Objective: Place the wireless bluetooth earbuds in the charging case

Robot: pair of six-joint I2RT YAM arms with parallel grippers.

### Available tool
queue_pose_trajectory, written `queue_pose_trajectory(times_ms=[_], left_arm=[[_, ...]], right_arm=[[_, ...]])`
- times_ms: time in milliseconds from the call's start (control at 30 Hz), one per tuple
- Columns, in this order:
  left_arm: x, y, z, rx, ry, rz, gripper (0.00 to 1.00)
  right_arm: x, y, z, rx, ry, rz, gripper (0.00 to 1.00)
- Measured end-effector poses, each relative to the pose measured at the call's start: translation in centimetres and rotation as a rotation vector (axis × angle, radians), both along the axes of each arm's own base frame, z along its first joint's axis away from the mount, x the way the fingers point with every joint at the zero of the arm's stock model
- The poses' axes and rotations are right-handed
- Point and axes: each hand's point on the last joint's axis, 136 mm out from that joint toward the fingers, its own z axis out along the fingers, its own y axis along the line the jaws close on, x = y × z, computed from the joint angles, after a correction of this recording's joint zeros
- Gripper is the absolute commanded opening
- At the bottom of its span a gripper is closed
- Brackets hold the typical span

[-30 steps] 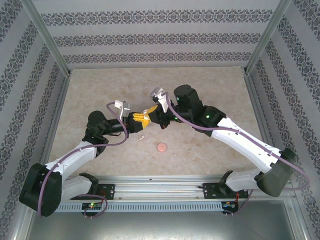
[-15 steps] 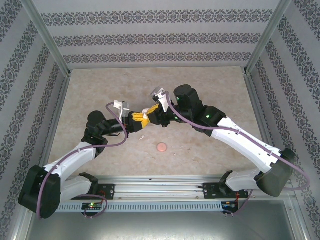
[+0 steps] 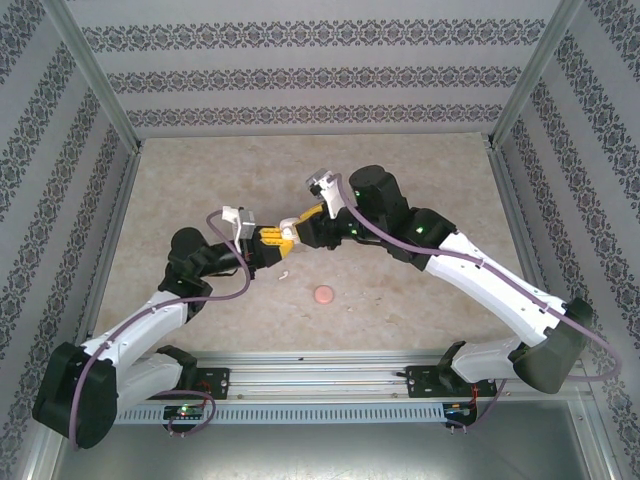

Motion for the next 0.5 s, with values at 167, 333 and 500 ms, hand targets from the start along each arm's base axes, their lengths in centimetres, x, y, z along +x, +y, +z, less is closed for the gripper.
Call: queue_pose_trajectory(times_ms=[167,333,500], left_arm=[[1.1,2.1,-2.2,-0.004,0.055,0.083,0.0],[1.6,3.8,-3.2,-0.014,0.079,0.141,0.0],[1.3,5.4,-1.9,-0.027,0.018,0.205,0.0]], right_arm=[[0.8,-0.7,0.2,0.011,0.059,-0.101,0.38],[1.6,-1.3,-0.3,0.028,0.139,-0.204,0.39],[3.4,-1.8,-3.6,0.02,0.285,-0.329,0.38]])
